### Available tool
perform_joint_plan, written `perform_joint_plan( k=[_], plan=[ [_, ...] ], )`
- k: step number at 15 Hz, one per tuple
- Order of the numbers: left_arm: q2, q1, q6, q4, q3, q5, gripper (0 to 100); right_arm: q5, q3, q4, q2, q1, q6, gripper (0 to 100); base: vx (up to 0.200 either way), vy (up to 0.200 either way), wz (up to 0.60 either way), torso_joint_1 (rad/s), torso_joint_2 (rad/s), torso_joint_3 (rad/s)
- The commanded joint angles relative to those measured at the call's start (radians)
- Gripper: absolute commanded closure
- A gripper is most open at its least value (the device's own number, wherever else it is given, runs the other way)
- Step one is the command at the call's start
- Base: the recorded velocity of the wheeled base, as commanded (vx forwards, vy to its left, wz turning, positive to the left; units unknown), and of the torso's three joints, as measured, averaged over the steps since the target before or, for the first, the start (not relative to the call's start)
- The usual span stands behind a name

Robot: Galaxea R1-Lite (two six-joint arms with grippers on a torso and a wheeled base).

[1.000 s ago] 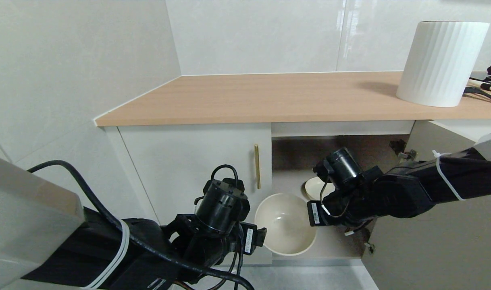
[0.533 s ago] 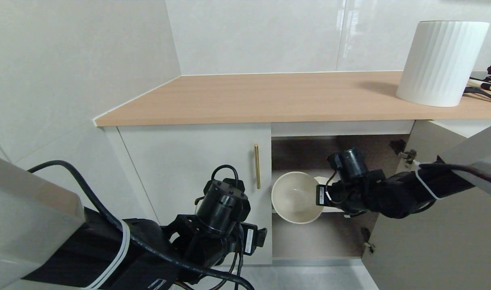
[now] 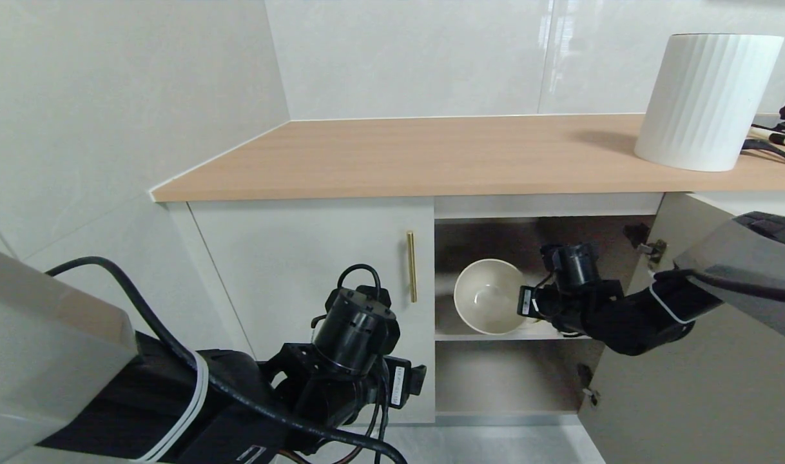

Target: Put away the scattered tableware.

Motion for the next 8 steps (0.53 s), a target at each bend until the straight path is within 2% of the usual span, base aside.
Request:
perform_joint_plan(
  k=[1, 8],
  plan=[
    [0.002, 0.0, 0.0, 0.0, 0.0, 0.001, 0, -0.011, -0.031, 0.002, 0.034, -0.024, 0.001, 100, 0.0, 0.0, 0.0, 0.0, 0.0, 0.0],
    [0.002, 0.0, -0.002, 0.0, 0.0, 0.001, 0, -0.044, -0.127, 0.01, 0.116, -0.087, 0.002, 100, 0.0, 0.0, 0.0, 0.0, 0.0, 0.0]
  ],
)
